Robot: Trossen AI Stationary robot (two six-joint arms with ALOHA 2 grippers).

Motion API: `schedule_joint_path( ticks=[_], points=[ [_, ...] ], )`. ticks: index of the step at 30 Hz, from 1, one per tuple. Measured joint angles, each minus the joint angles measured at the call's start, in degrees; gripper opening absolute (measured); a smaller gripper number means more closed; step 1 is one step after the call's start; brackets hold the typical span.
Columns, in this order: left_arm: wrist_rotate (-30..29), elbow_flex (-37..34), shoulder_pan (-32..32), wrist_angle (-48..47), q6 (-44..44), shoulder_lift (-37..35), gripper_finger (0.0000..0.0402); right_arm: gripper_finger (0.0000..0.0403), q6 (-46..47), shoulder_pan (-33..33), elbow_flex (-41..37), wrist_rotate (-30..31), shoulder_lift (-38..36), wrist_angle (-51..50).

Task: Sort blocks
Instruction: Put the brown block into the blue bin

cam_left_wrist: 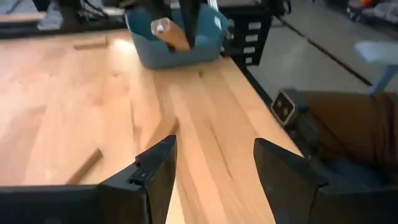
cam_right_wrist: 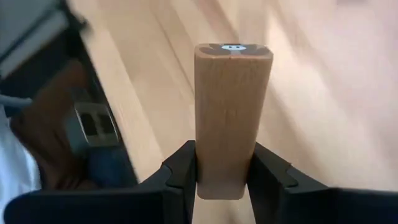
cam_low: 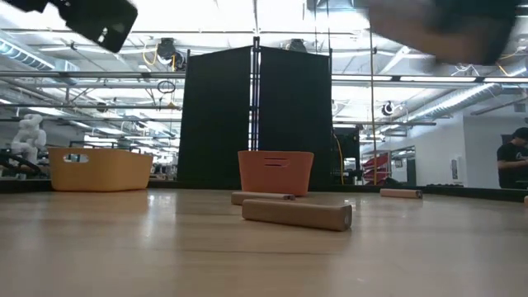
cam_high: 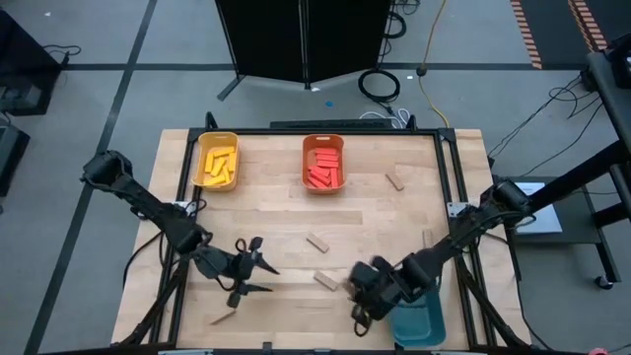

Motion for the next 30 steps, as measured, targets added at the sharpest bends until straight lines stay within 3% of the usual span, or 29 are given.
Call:
schedule_joint_path(
  ticks=[6, 12, 22, 30],
  points=[
    [-0.15, -0.02, -1.2, 5.01, 0.04, 4.16, 0.0211, 0.0088, 21.02, 5.24, 0.0, -11.29, 0.74, -14.82],
    [-0.32, -0.02, -1.14, 6.9, 0.04, 7.22, 0.0211, 0.0088, 31.87, 9.48, 0.0, -18.03, 0.82, -26.07],
    [-0.31, -0.02, -1.14, 7.88, -0.05, 8.29, 0.0211, 0.0093, 37.73, 11.94, 0.0, -18.99, 0.83, -27.88],
    [0.16, -0.02, -1.14, 7.55, -1.46, 8.29, 0.0211, 0.0148, 37.84, 11.89, 0.0, -20.65, 0.84, -27.81]
  ],
)
